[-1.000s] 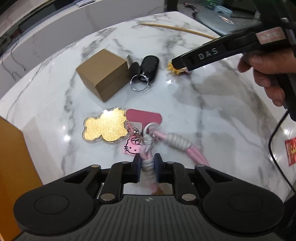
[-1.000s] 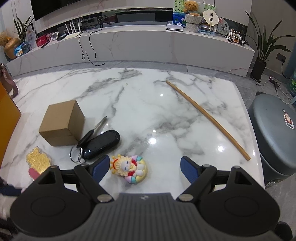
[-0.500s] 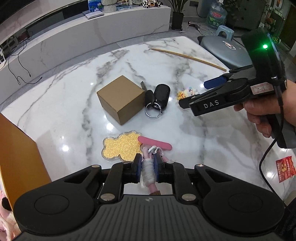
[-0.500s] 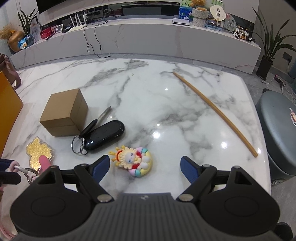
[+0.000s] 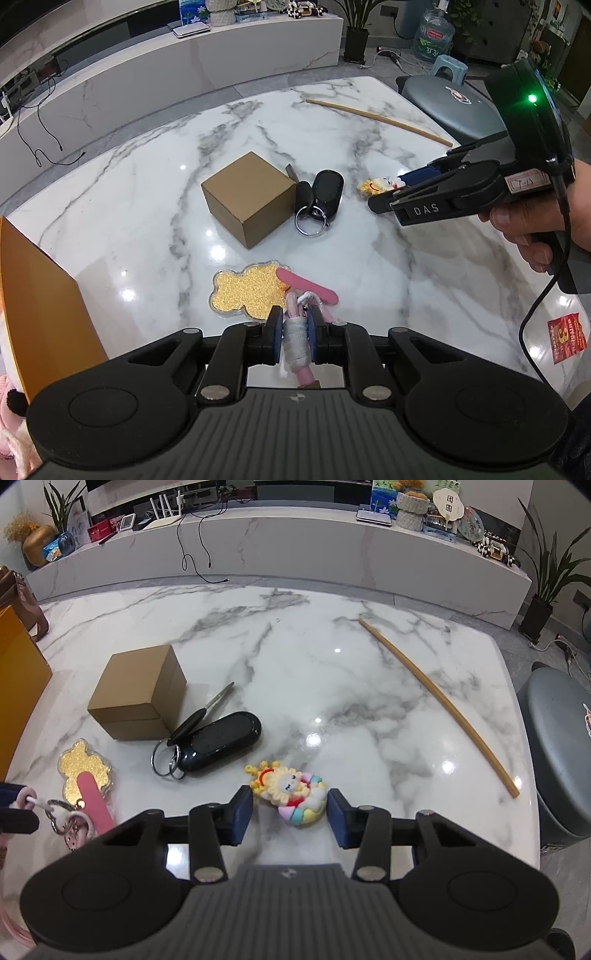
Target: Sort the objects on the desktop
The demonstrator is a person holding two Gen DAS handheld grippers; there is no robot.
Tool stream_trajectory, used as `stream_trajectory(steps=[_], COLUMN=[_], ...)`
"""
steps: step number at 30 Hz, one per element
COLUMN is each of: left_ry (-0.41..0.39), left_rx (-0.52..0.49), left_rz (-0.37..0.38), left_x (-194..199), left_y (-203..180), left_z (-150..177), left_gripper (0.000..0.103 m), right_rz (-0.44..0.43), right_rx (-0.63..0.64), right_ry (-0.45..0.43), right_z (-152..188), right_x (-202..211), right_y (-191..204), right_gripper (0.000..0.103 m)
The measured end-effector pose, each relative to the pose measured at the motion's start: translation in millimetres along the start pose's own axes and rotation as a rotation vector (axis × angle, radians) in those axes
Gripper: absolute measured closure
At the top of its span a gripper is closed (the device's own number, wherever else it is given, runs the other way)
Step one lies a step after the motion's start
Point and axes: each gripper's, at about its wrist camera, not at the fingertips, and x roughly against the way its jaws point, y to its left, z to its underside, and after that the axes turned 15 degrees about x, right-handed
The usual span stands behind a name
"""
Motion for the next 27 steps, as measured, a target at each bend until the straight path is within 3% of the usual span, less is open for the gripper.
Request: stream_trajectory(steps=[12,15,19,24,27], left_ry=[-0.071,-0.009,0.044,0.096,0.119], left_rx=[0.043,0.006,-0.078,-0.176,-0.265], left_rz=[0.022,0.017,-0.069,-0.101,-0.151], left_x=[27.0,23.8,5.1,-14.3,-23.8], left_y=[7.0,7.1,0.1,-9.5,-18.9], left_z=[-14.1,-13.6,-3.4,0.3,8.2], left_gripper=[0.088,0.088,0.077,0.07,0.056], right_rz=[-0.005,-0.004,-0.003,0.0,-0.004], right_rx=[0.002,0.005,0.007,0.003,0.0], right_ry=[-0.044,-0.054,-0.059,-0.06,-0.062], right_z=[-8.3,-10.2,-10.3,-10.8,-10.0], right_x=[27.5,33.4,36.6,37.2,37.0], right_y=[6.0,8.7,11.5,12.0,11.2], right_gripper=[0.059,0.059,0.059,0.059,0.059])
